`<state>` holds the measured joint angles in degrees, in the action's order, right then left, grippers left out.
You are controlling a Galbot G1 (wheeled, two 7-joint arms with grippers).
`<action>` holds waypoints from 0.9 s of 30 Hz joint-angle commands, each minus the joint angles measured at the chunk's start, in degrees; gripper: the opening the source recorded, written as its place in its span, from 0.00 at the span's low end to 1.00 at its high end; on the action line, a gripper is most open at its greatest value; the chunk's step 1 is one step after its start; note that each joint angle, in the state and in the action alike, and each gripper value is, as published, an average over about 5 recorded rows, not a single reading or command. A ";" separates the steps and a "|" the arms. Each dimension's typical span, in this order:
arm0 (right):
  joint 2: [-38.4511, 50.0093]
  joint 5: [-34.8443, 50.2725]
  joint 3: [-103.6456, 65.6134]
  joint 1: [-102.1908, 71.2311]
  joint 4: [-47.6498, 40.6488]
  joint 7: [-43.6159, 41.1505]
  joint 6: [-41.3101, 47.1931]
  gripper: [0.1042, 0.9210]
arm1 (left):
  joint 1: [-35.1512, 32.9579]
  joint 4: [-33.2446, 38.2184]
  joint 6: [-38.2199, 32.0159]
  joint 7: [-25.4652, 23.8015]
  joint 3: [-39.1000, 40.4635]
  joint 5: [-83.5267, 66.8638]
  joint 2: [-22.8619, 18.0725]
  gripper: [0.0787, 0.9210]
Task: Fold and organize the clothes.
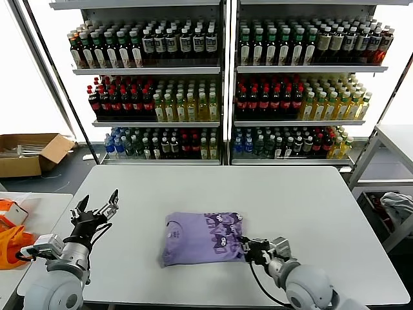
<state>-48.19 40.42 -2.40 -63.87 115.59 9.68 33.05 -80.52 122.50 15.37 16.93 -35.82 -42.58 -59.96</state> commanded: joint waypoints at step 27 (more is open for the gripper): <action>-9.54 -2.91 0.49 -1.25 -3.21 0.62 -6.51 0.87 | -3.90 2.44 -0.63 -1.08 3.25 3.40 -1.36 0.88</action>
<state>-55.53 37.48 -2.67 -65.13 111.75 8.76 27.57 -83.86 124.80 14.80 15.95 -33.11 -39.75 -60.90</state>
